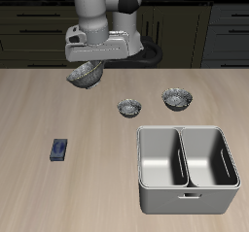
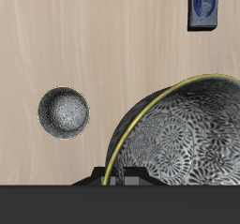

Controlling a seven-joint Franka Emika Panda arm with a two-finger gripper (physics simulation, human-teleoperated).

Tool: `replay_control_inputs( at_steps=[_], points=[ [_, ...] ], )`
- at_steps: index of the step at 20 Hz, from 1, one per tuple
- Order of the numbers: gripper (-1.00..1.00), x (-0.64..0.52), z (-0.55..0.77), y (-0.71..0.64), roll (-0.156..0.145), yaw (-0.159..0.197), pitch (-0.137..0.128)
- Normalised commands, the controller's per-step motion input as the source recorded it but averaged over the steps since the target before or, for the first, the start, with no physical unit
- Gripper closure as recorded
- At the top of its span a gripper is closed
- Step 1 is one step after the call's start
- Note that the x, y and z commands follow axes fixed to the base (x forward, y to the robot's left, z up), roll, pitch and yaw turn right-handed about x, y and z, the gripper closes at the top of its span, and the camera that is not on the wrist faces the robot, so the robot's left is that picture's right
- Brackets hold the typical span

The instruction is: Place the largest bowl in the left side of the drainer

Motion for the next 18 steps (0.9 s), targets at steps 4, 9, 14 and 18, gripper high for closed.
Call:
replay_control_inputs(
  at_steps=[4,9,14,18],
  points=[
    [1.00,0.00,0.24,0.24,0.031,-0.012,-0.024],
    [1.00,0.04,0.20,0.29,0.017,-0.027,-0.014],
    [1.00,0.02,0.28,0.40,0.019,-0.013,-0.031],
    [1.00,0.05,0.18,0.30,0.013,-0.018,-0.009]
  ],
)
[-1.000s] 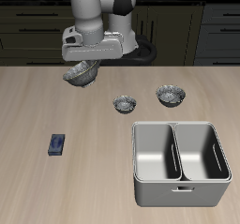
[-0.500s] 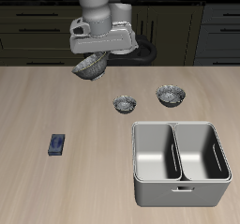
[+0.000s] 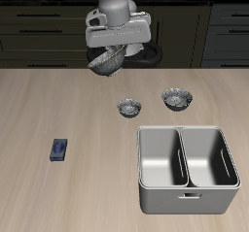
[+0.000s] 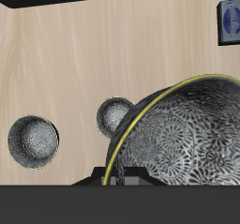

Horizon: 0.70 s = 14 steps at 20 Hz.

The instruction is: Place the largest bowl in the left side of the drainer

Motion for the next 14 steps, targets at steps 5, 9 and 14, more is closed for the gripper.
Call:
replay_control_inputs(
  at_steps=[5,9,14],
  points=[
    [1.00,0.15,0.08,0.31,0.013,-0.002,0.006],
    [1.00,0.13,0.08,0.43,0.019,0.014,-0.010],
    [1.00,0.09,0.16,0.43,0.016,0.013,-0.014]
  ],
)
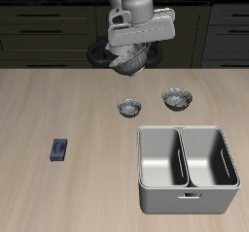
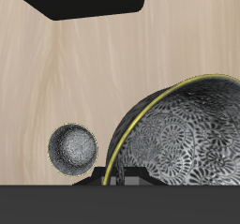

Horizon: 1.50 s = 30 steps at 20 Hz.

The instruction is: Place the largest bowl in the left side of the drainer

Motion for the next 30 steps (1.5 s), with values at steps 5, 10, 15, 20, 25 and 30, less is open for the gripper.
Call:
replay_control_inputs(
  at_steps=[5,10,15,20,25,30],
  points=[
    [1.00,0.05,0.14,0.28,-0.007,0.003,-0.002],
    [1.00,0.05,0.21,0.24,-0.025,0.009,-0.019],
    [1.00,0.08,0.26,0.21,-0.023,0.018,-0.019],
    [1.00,0.09,0.25,0.05,-0.022,-0.008,-0.020],
    [1.00,0.16,0.16,0.06,-0.018,-0.008,0.003],
    [1.00,0.11,0.21,0.06,-0.013,0.002,-0.017]
  ],
)
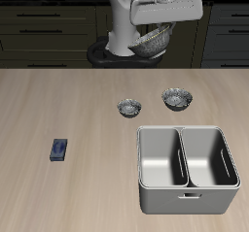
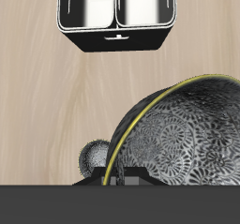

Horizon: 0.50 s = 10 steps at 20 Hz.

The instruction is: Place the largest bowl in the left side of the drainer

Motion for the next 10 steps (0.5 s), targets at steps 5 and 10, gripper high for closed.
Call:
replay_control_inputs(
  at_steps=[5,10],
  points=[
    [1.00,0.23,0.17,0.07,-0.017,-0.012,-0.009],
    [1.00,0.23,0.05,0.11,0.002,-0.023,0.023]
  ],
)
